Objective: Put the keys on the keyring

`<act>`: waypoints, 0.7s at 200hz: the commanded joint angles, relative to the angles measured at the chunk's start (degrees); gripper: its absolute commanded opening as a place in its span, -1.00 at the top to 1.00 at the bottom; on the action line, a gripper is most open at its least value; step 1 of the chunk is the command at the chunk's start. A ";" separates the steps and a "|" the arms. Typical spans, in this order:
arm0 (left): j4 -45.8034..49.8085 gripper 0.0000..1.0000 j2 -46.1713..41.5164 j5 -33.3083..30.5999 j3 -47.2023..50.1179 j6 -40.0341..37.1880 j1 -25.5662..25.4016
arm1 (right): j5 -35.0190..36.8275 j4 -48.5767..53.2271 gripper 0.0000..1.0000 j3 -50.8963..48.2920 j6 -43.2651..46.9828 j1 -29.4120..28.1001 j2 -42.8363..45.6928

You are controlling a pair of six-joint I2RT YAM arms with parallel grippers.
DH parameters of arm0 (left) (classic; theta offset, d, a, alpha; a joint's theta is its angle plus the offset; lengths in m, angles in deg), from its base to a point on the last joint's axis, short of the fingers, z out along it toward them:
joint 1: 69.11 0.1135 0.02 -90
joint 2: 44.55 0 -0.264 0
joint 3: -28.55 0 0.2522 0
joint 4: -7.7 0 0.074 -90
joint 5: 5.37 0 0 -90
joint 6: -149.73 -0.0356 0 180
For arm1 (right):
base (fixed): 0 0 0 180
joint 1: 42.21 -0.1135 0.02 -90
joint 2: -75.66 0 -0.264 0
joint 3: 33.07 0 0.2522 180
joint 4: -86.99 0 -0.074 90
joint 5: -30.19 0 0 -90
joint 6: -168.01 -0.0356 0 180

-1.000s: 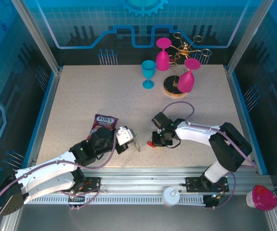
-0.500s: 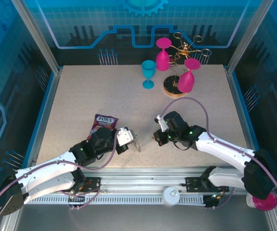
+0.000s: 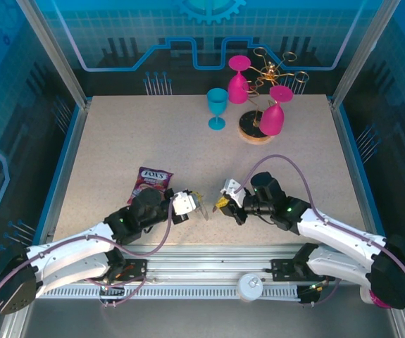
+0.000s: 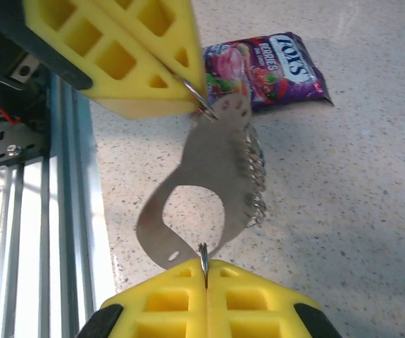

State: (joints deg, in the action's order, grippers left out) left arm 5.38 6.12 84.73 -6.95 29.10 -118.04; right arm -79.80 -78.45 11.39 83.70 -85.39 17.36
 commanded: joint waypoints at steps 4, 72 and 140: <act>-5.07 1.00 0.33 2.57 1.49 -2.71 -0.47 | -4.26 -3.09 1.00 2.36 1.41 -0.25 -1.03; -6.96 1.00 0.60 2.48 2.52 -5.38 -0.72 | -6.62 -9.80 1.00 3.48 -1.44 -0.71 -4.65; -7.23 1.00 0.59 2.08 2.66 -5.88 -0.91 | -6.06 -12.20 1.00 3.93 -2.57 -1.31 -6.57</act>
State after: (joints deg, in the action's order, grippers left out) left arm 1.40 6.82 86.00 -4.88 24.62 -118.43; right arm -85.18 -88.03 13.44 82.02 -85.85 11.70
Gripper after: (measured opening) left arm 0.050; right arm 0.064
